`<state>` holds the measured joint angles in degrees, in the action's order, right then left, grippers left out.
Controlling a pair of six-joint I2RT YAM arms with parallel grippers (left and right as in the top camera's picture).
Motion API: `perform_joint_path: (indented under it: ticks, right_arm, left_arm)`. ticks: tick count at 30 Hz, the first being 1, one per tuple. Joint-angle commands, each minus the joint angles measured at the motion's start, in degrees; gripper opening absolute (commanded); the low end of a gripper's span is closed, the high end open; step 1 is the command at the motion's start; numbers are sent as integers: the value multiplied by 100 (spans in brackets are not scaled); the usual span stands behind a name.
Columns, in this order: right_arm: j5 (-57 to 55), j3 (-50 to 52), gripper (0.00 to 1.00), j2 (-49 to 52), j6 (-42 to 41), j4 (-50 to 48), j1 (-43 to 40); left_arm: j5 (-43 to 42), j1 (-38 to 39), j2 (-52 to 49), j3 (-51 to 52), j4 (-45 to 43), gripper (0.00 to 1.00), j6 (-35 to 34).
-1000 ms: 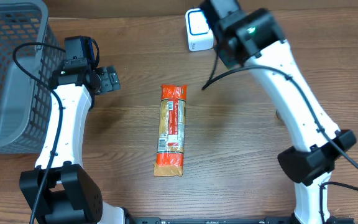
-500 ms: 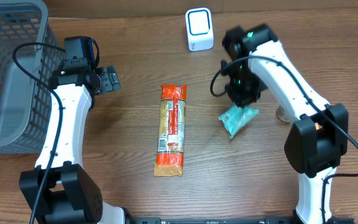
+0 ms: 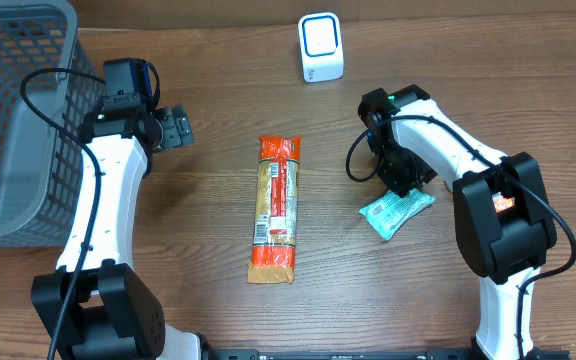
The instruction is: Scan the item barcode
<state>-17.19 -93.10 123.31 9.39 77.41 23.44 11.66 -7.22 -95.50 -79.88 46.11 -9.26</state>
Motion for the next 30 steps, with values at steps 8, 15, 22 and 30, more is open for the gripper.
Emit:
perform_joint_path:
  ticks: [8,15,22,30]
  right_arm:
    - [1572,-984,49,-28,-1266,0,7]
    - [3314,-680,27,-28,-2037,-238,31]
    - [2594,-55,21,-28,-2769,-909,66]
    - [1373,413,21,-28,-2872,-765,52]
  left_arm:
    - [35,11,-7,-90,-2,100,-17]
    - [35,11,-7,-92,-2,100,-15]
    - [35,11,-7,-90,-2,100,-17]
    - [35,13,-7,-90,-2,100,-15]
